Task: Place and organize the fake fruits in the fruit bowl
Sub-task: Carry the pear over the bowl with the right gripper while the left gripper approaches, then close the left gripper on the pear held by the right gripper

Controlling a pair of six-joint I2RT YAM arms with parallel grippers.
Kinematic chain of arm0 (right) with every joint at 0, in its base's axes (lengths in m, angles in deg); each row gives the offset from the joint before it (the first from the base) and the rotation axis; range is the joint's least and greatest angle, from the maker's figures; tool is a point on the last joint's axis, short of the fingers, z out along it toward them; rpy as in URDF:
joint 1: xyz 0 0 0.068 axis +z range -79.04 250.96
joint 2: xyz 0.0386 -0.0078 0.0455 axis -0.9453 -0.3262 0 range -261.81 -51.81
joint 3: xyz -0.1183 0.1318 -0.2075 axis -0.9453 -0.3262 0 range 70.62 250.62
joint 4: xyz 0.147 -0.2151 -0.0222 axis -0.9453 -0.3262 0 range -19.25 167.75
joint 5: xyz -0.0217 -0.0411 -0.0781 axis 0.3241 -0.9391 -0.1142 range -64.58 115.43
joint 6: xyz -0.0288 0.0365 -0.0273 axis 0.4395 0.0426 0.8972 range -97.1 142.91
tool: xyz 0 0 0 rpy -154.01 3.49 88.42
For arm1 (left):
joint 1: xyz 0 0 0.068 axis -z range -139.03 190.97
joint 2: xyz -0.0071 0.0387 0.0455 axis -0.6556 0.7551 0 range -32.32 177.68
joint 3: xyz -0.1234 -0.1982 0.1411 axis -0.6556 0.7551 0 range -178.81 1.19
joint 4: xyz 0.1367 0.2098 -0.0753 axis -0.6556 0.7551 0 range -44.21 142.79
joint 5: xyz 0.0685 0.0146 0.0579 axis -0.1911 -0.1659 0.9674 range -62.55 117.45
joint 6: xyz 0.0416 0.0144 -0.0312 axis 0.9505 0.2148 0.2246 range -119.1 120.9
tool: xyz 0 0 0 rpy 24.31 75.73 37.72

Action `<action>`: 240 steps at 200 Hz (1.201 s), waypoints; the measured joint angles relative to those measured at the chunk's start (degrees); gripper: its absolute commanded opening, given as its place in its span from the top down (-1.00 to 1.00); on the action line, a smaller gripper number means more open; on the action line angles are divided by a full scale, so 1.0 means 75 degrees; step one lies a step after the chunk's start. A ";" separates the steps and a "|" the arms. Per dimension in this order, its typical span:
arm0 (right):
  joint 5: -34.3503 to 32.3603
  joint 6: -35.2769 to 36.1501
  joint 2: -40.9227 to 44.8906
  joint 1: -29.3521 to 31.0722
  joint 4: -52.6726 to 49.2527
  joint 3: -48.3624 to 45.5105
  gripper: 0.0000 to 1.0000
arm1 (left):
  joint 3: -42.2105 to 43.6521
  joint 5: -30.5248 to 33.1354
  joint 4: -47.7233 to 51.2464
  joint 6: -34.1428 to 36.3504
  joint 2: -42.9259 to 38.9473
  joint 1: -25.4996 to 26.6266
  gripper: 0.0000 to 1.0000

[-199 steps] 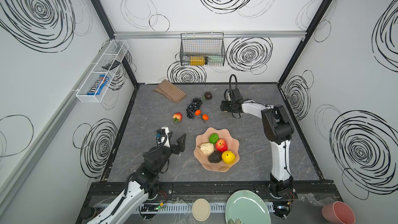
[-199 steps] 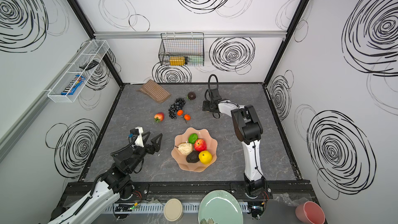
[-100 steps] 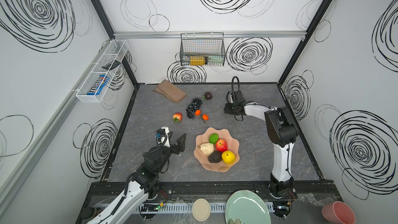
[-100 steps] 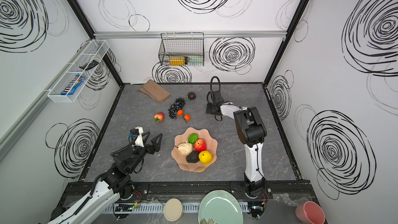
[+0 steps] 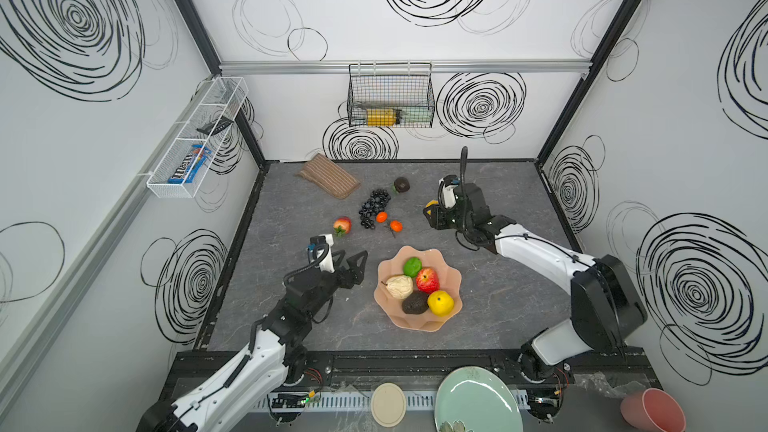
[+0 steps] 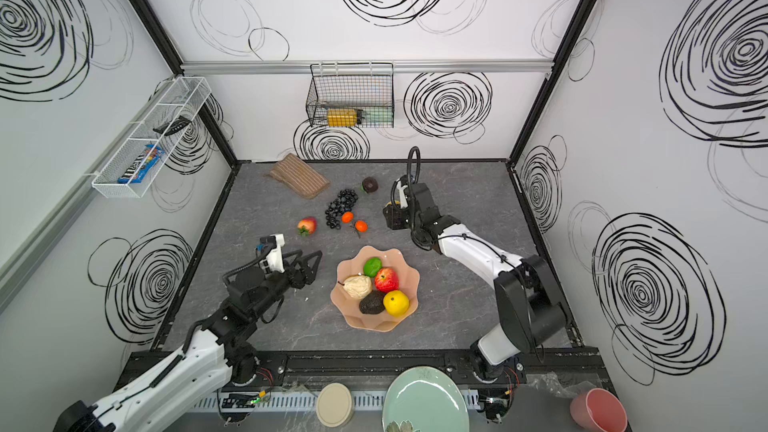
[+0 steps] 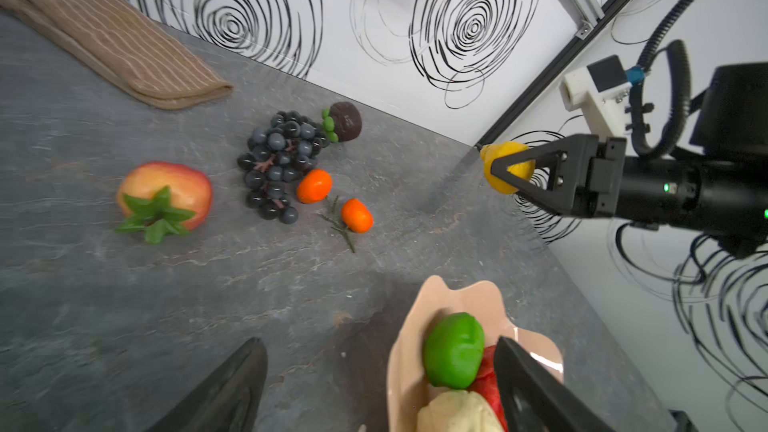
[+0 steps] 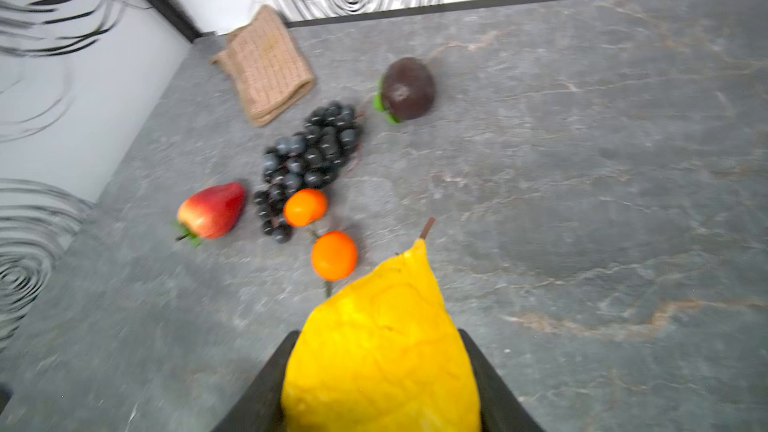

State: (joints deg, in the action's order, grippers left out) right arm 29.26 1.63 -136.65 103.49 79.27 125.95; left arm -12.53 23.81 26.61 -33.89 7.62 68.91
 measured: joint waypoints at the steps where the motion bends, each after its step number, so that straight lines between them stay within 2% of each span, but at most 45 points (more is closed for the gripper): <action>1: 0.0006 0.0000 0.0052 0.0038 0.0020 -0.0044 -0.05 | -0.0035 -0.0017 -0.0009 -0.0012 0.0023 0.0000 -0.78; 55: -0.0347 0.0411 0.1314 0.1545 0.0807 -0.1521 -0.05 | -0.1874 -0.1647 0.0055 -0.0501 0.1524 -0.0085 -0.79; 90: -0.0679 0.0752 0.1935 0.2387 0.1647 -0.2276 -0.06 | -0.2133 -0.2605 0.0376 -0.0775 0.2066 0.0020 -0.83; 139: -0.1510 0.1443 0.2028 0.3450 0.2544 -0.2722 -0.04 | -0.2244 -0.3322 0.0857 -0.0848 0.2066 0.0221 -0.81; 189: -0.2107 0.1920 0.1891 0.4010 0.3229 -0.2789 -0.03 | -0.2349 -0.3803 0.1192 -0.0825 0.2084 0.0358 -0.78; 240: -0.2439 0.2168 0.1682 0.4284 0.3421 -0.2789 -0.03 | -0.2349 -0.4042 0.1166 -0.0903 0.2165 0.0554 -0.52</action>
State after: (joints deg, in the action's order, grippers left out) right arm 10.97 17.89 -124.04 135.62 104.93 105.03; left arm -30.14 -6.50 35.36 -40.66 23.86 73.06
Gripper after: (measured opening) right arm 0.515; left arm 0.785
